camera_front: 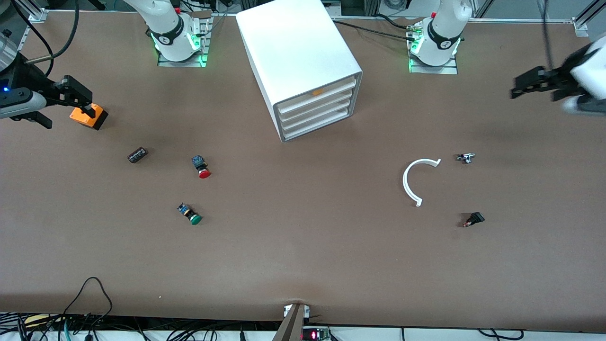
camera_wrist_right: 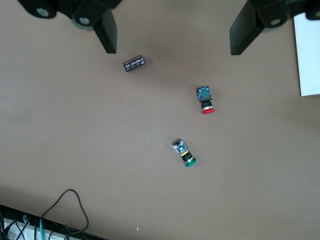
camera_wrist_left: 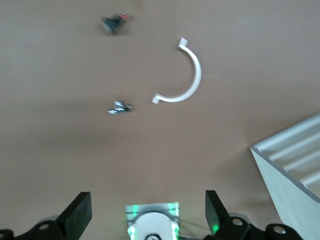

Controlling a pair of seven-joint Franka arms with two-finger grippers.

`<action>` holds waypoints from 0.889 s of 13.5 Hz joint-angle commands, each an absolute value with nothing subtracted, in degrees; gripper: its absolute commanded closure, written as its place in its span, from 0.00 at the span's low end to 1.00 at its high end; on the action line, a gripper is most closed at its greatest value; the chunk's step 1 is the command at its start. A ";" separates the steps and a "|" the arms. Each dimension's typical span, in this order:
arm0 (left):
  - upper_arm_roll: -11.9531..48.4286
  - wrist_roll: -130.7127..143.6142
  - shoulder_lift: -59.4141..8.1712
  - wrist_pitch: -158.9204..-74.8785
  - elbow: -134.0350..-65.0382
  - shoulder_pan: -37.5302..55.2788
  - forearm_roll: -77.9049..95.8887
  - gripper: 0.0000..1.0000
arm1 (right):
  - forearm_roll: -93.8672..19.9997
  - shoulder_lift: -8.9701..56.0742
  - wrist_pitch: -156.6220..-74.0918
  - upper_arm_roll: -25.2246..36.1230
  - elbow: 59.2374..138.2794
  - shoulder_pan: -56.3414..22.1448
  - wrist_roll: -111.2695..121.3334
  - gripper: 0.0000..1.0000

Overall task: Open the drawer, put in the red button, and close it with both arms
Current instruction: 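Move the left gripper toward the white cabinet's top drawer handle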

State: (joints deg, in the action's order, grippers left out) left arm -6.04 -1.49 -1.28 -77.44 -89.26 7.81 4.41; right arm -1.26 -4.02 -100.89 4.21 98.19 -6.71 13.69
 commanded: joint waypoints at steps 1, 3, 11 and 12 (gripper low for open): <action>-3.01 -1.93 -5.79 -76.99 -89.21 8.53 6.15 0.00 | -0.88 -3.25 -100.81 4.13 97.12 -6.24 13.18 0.00; -1.68 -5.69 -8.77 -75.42 -89.12 8.79 7.98 0.00 | -0.88 -3.16 -100.90 4.13 97.12 -6.15 13.18 0.00; -1.49 -15.80 -22.39 -75.15 -88.86 8.61 35.28 0.00 | -1.41 -2.90 -100.72 4.75 97.03 -6.06 13.18 0.00; -1.49 -16.86 -24.50 -75.23 -88.94 8.79 39.07 0.00 | -1.41 -2.90 -100.64 4.49 96.68 -6.33 13.18 0.00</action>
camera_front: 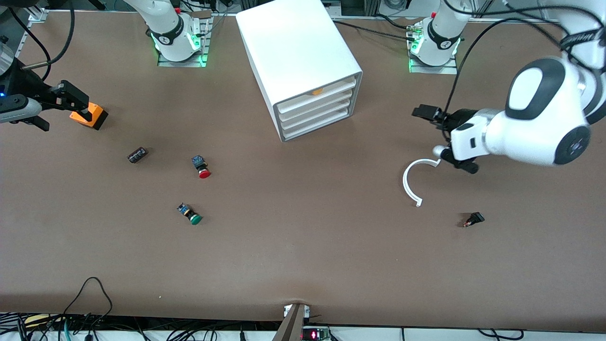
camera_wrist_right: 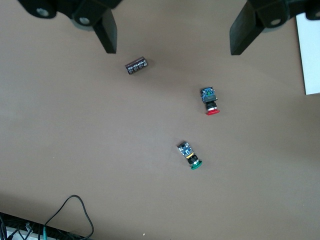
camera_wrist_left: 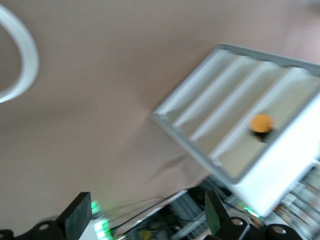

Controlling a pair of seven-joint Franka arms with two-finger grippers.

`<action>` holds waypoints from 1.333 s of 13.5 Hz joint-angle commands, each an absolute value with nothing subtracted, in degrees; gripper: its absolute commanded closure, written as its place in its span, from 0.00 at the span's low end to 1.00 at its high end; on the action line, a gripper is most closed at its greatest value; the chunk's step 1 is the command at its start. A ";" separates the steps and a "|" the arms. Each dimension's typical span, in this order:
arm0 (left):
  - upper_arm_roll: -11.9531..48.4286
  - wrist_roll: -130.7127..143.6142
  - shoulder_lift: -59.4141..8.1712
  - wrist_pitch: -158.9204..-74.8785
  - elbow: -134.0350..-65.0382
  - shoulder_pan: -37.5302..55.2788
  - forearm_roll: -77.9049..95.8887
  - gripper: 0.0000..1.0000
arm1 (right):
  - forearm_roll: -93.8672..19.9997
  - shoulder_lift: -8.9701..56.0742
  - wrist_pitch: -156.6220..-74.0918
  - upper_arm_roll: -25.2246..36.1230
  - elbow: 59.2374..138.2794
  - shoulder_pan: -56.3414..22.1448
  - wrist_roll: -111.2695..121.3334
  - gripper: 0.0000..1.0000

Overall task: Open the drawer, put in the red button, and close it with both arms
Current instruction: 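Move the left gripper toward the white cabinet's top drawer handle, then grasp the top drawer handle with the left gripper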

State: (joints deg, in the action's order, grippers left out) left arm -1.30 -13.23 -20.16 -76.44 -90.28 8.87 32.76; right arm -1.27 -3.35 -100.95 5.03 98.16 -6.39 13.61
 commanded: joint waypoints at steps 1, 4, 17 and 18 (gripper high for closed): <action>-1.41 -17.31 -26.00 -75.32 -88.86 8.88 41.37 0.00 | -1.41 -2.90 -100.46 4.40 96.33 -6.50 13.18 0.00; -0.97 -21.34 -30.57 -75.76 -88.95 9.84 48.58 0.02 | -1.58 -2.81 -100.37 4.39 96.33 -6.50 13.19 0.00; 5.10 -48.94 -44.90 -83.58 -91.41 13.45 63.81 0.09 | -1.49 -1.93 -99.32 4.48 96.15 -6.50 14.24 0.00; 5.18 -50.00 -45.17 -83.58 -92.28 13.53 63.90 0.09 | -1.49 -1.93 -99.32 4.48 96.15 -6.50 14.24 0.00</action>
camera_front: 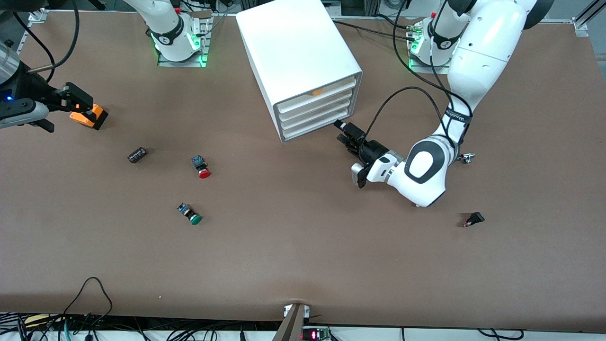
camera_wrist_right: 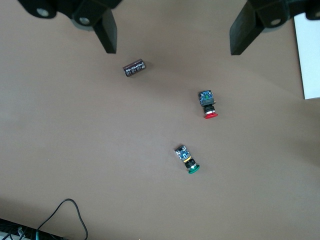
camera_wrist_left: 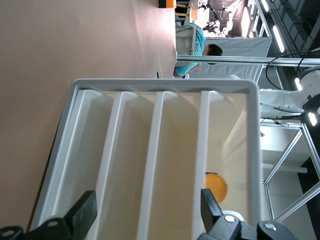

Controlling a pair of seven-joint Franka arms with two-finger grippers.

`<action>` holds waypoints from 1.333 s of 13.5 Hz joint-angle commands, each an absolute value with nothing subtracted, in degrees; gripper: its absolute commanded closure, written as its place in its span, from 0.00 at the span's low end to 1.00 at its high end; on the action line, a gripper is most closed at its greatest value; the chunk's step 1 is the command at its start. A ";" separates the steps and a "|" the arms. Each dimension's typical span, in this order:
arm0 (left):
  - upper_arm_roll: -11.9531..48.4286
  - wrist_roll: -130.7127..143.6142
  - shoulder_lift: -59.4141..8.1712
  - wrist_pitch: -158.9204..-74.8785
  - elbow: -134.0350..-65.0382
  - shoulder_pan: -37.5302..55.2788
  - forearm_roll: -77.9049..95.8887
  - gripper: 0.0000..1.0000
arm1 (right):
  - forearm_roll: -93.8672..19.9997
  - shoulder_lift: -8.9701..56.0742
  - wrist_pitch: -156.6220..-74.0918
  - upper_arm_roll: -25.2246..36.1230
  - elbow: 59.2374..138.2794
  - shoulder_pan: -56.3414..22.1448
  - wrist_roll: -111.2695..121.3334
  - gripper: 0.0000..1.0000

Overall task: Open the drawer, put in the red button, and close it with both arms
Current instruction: 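Grasp the top drawer handle with the left gripper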

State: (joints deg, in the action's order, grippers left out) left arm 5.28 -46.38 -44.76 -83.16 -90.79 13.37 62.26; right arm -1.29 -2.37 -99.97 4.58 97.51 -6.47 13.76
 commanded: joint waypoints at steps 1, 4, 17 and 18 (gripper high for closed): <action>5.19 -50.36 -45.18 -83.67 -93.07 13.80 64.07 0.09 | -1.49 -1.93 -99.23 4.48 96.15 -6.50 14.15 0.00; 5.19 -51.06 -45.17 -83.67 -95.09 15.37 67.40 0.18 | -1.58 -1.93 -99.14 4.48 96.15 -6.50 14.06 0.00; 5.19 -50.98 -45.09 -87.54 -98.70 23.55 74.17 0.34 | -0.70 -0.18 -99.14 4.48 96.24 -6.50 13.36 0.00; 5.19 -50.98 -45.09 -87.63 -98.79 23.55 74.27 0.47 | -0.70 -0.18 -99.14 4.40 96.24 -6.50 13.36 0.00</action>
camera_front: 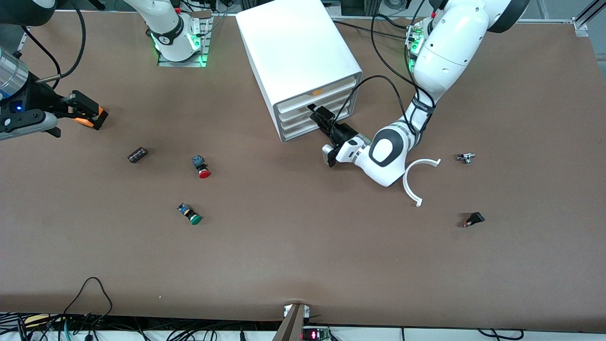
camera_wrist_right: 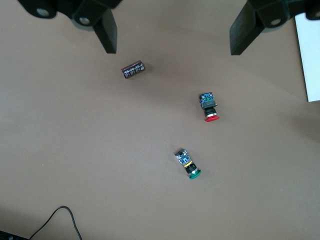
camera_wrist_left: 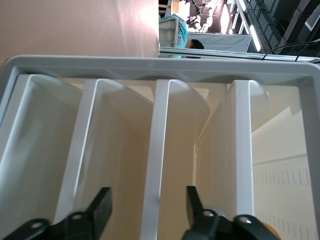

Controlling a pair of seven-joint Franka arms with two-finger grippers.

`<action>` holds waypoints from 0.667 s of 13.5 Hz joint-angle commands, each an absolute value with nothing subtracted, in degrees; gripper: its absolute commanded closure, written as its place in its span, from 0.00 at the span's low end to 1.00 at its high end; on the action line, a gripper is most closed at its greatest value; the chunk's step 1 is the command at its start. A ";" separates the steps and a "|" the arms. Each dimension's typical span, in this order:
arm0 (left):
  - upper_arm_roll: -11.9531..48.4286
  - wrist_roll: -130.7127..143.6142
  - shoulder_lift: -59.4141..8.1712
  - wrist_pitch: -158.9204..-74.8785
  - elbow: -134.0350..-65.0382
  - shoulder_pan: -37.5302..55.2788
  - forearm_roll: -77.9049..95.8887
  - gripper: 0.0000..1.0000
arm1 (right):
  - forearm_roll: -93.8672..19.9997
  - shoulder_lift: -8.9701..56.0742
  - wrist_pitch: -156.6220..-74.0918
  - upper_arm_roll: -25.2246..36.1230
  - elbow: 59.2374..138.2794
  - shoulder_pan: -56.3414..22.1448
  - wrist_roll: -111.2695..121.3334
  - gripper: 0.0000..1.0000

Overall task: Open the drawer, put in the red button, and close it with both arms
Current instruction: 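Grasp the top drawer handle with the left gripper, then pull the drawer open with the left gripper while the right gripper reaches out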

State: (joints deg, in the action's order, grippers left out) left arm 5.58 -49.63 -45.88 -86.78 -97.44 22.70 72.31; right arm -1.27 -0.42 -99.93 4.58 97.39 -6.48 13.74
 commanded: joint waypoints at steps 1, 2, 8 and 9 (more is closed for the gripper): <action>5.19 -50.98 -45.09 -87.63 -98.79 23.55 74.27 0.60 | -0.70 -0.18 -99.05 4.39 96.24 -6.50 13.36 0.00; 5.19 -50.98 -44.91 -87.63 -98.79 23.55 74.27 0.65 | -0.70 -0.18 -99.05 4.48 96.24 -6.50 13.36 0.00; 5.01 -50.54 -44.91 -87.54 -98.26 22.94 74.09 0.93 | -0.79 0.26 -99.23 4.48 96.24 -6.42 13.27 0.00; 4.92 -50.19 -44.83 -87.54 -98.09 22.85 74.09 0.93 | -0.79 0.35 -99.40 4.48 96.24 -6.42 13.27 0.00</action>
